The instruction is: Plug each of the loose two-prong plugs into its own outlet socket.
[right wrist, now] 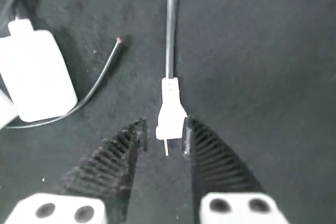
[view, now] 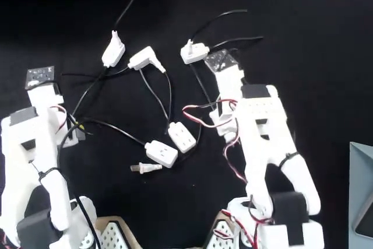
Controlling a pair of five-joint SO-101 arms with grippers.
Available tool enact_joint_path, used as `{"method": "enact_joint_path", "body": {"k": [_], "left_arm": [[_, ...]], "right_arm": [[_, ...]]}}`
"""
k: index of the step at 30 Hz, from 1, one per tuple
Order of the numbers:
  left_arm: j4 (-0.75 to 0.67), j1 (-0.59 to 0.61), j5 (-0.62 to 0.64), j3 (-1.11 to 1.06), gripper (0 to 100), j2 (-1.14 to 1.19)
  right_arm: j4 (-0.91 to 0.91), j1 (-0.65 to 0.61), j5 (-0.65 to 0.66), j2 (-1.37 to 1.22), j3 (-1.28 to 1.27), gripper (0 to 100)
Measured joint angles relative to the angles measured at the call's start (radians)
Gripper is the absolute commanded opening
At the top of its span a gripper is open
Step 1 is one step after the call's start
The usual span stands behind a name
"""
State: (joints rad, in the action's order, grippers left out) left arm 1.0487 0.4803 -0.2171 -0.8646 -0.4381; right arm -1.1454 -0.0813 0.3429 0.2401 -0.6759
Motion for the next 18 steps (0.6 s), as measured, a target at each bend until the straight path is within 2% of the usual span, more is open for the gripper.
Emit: {"method": "enact_joint_path", "body": {"k": [5,18], "left_arm": [[-0.051,0.0,0.0,-0.048,23,0.0],[-0.097,0.0,0.002,-0.095,23,-0.006]], "right_arm": [[0.0,-0.002,0.058,-0.068,0.0,10.7],[0.032,0.008,0.064,-0.212,0.018,10.6]]}}
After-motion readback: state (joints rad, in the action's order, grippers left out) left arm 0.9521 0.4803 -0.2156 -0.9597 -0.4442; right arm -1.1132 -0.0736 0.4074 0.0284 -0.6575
